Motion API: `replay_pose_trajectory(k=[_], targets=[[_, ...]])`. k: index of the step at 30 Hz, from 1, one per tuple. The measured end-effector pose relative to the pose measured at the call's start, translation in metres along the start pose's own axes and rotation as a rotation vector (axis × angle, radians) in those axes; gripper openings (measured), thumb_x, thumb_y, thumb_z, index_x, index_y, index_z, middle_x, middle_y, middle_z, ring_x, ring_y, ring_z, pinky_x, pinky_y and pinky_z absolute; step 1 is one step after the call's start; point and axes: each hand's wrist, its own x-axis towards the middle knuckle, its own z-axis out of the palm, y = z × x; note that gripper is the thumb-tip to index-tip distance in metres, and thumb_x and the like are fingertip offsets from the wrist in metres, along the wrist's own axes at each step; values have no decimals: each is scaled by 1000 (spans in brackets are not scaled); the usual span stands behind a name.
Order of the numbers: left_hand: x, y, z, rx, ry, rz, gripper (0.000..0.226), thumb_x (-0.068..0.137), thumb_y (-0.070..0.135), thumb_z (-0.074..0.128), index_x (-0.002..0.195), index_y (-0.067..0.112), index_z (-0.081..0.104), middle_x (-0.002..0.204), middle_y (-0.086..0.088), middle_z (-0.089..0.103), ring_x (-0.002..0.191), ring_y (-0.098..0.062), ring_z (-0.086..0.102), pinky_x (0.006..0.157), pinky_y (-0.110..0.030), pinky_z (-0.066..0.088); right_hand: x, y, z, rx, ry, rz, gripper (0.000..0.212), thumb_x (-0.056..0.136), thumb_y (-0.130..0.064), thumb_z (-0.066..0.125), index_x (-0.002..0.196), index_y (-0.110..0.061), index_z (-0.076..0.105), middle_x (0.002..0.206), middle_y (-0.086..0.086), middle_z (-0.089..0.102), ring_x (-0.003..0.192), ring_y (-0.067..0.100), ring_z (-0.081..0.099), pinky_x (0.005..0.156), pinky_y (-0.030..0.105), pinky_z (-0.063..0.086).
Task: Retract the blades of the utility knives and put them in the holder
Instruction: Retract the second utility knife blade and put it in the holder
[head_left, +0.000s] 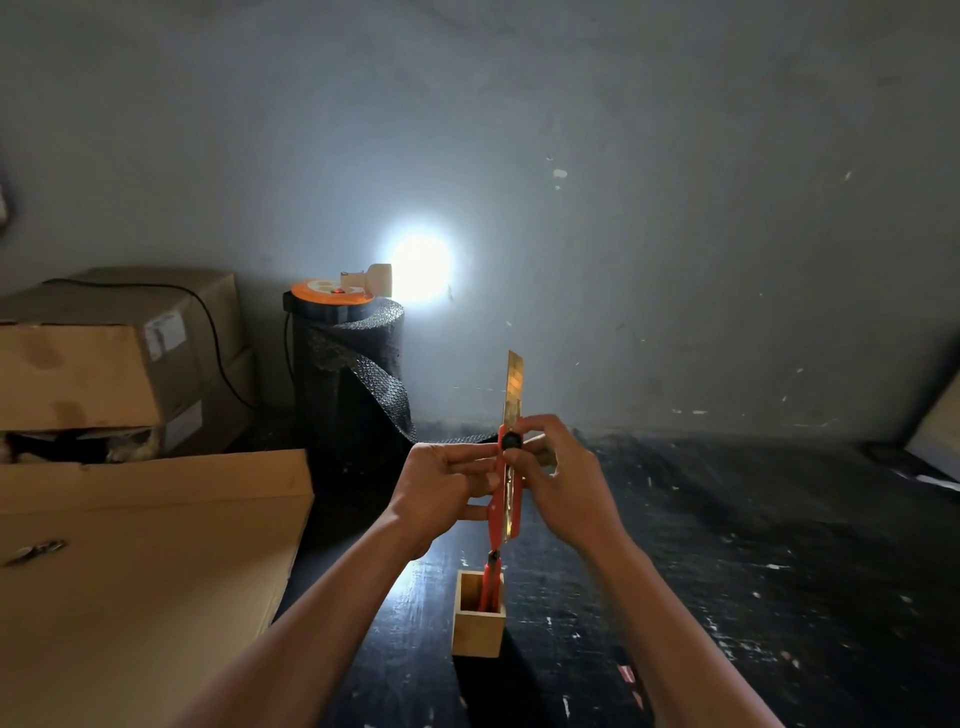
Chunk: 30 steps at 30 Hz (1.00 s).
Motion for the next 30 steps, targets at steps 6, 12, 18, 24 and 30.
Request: replay_pose_trajectory(k=[6,12,18,24,30], targets=[[-1,0,-5,12,13,15,29,89,-14,65,107,4,80,85,-7,83,75,-22,81,55,-28,61,0,1,0,-14,-72,-29,23,104,-21,50,121,-33,62,111,-12,66,98,7,66,79,14,57],[-1,1,-9,-59,16,9,34,90,-14,62,109,7,79,94,-14,83,83,-29,81,62,-35,64,-13,7,7,26,-100,0,23,103,-21,54,118,-36,63,119,-12,69,106,8,66,92,26,56],[0,4,-9,-115,1,-48,34,89,-15,63,109,7,80,98,-14,82,87,-32,81,69,-41,66,-19,10,5,13,-99,28,24,101,-19,59,119,-33,65,117,-13,70,107,9,67,95,33,57],[-1,9,-5,-63,-4,-24,35,88,-14,62,109,9,80,98,-12,83,89,-30,80,69,-38,66,-26,11,4,-29,-134,18,31,97,-16,66,109,-44,63,107,-28,67,99,-5,65,84,14,50],[3,11,-2,-21,49,19,33,88,-12,64,111,6,79,96,-12,83,87,-32,80,72,-43,66,-34,8,6,-26,-111,26,32,96,-20,67,99,-51,61,99,-35,66,96,-11,64,79,10,48]])
